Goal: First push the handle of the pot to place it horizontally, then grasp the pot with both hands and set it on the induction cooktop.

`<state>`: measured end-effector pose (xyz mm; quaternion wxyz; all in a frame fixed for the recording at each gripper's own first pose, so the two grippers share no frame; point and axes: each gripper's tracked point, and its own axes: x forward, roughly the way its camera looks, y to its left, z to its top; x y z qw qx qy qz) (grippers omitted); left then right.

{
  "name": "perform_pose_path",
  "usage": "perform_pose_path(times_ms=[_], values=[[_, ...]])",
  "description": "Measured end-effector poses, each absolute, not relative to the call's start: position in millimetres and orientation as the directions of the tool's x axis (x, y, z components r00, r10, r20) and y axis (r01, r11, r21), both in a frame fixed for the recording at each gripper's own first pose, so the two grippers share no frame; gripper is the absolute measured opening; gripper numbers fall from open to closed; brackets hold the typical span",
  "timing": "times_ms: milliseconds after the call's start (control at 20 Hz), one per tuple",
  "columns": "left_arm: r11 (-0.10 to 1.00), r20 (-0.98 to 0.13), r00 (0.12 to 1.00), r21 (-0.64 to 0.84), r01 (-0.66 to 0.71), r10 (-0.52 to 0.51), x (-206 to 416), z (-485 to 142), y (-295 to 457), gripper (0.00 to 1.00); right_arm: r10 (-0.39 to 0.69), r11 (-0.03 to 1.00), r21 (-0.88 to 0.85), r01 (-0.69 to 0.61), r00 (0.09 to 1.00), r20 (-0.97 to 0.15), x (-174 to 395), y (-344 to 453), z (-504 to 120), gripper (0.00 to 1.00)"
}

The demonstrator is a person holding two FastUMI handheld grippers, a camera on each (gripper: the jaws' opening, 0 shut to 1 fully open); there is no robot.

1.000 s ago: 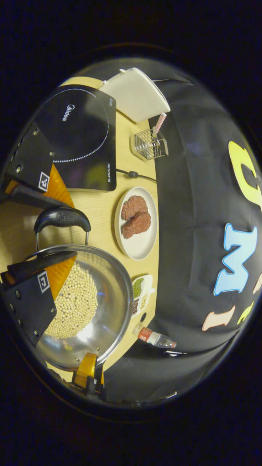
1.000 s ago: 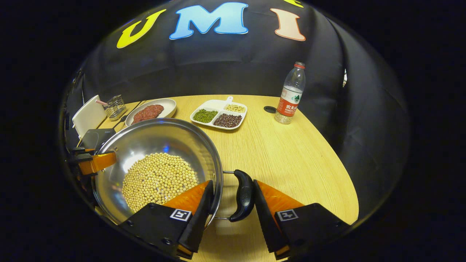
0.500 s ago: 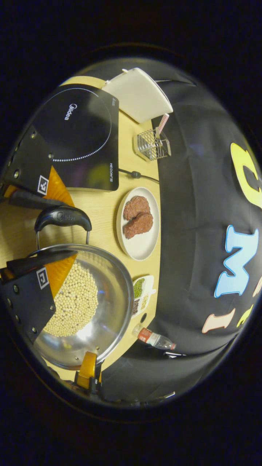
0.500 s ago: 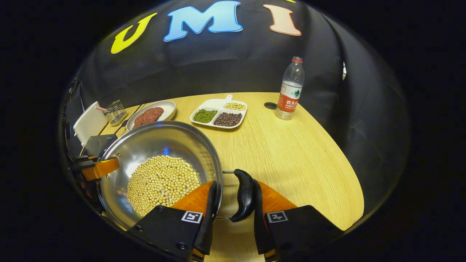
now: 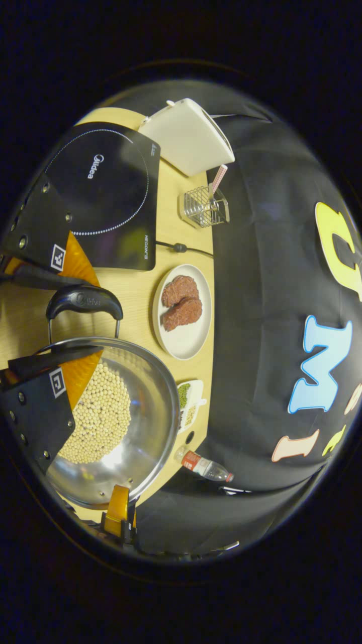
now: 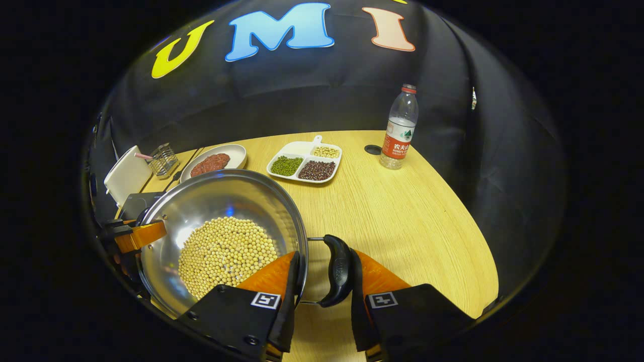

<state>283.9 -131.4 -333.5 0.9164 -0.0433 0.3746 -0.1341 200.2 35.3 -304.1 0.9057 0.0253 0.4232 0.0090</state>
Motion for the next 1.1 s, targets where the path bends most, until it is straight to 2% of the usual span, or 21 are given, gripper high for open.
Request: perform_pose_path(times_ms=[50,150,200,300,400,450,500,600,650,750,800,850,900,1100], values=[[0.961,-0.672,0.687,-0.18,0.211,-0.276,282,-328,-128,0.54,0.041,0.998,0.055,0.002,0.645,-0.763,201,38,-299,0.46],[0.963,-0.668,0.694,-0.182,0.201,-0.27,283,-320,-118,0.54,0.049,0.998,0.059,-0.006,0.65,-0.759,201,48,-290,0.49],[0.964,-0.667,0.696,-0.18,0.196,-0.266,283,-317,-112,0.54,0.054,0.998,0.062,-0.01,0.651,-0.757,200,53,-286,0.46],[0.968,-0.663,0.704,-0.169,0.187,-0.252,283,-310,-96,0.54,0.067,0.997,0.071,-0.021,0.654,-0.754,201,65,-281,0.49],[0.971,-0.661,0.712,-0.162,0.173,-0.237,280,-304,-80,0.51,0.084,0.996,0.085,-0.031,0.654,-0.752,200,80,-277,0.46],[0.974,-0.662,0.714,-0.158,0.165,-0.228,279,-300,-73,0.54,0.094,0.995,0.092,-0.037,0.653,-0.752,199,87,-276,0.49],[0.975,-0.66,0.718,-0.154,0.158,-0.221,278,-298,-66,0.54,0.101,0.994,0.095,-0.045,0.655,-0.749,199,94,-274,0.46],[0.978,-0.66,0.722,-0.151,0.144,-0.208,275,-296,-51,0.58,0.112,0.994,0.097,-0.06,0.658,-0.745,199,108,-270,0.49],[0.979,-0.659,0.724,-0.15,0.138,-0.203,275,-295,-43,0.54,0.118,0.993,0.1,-0.065,0.659,-0.743,199,115,-269,0.46],[0.981,-0.657,0.728,-0.146,0.129,-0.194,274,-293,-29,0.51,0.127,0.992,0.104,-0.074,0.658,-0.742,199,128,-266,0.46],[0.981,-0.658,0.728,-0.145,0.127,-0.191,274,-293,-22,0.58,0.13,0.991,0.105,-0.078,0.658,-0.742,199,134,-265,0.49],[0.982,-0.658,0.729,-0.144,0.126,-0.19,274,-293,-15,0.58,0.133,0.991,0.106,-0.08,0.657,-0.742,199,140,-263,0.49],[0.982,-0.656,0.73,-0.143,0.125,-0.189,273,-292,-10,0.54,0.135,0.991,0.109,-0.081,0.657,-0.741,199,144,-263,0.46],[0.983,-0.658,0.731,-0.141,0.117,-0.181,276,-294,16,0.51,0.143,0.99,0.114,-0.087,0.654,-0.743,199,173,-259,0.49]])
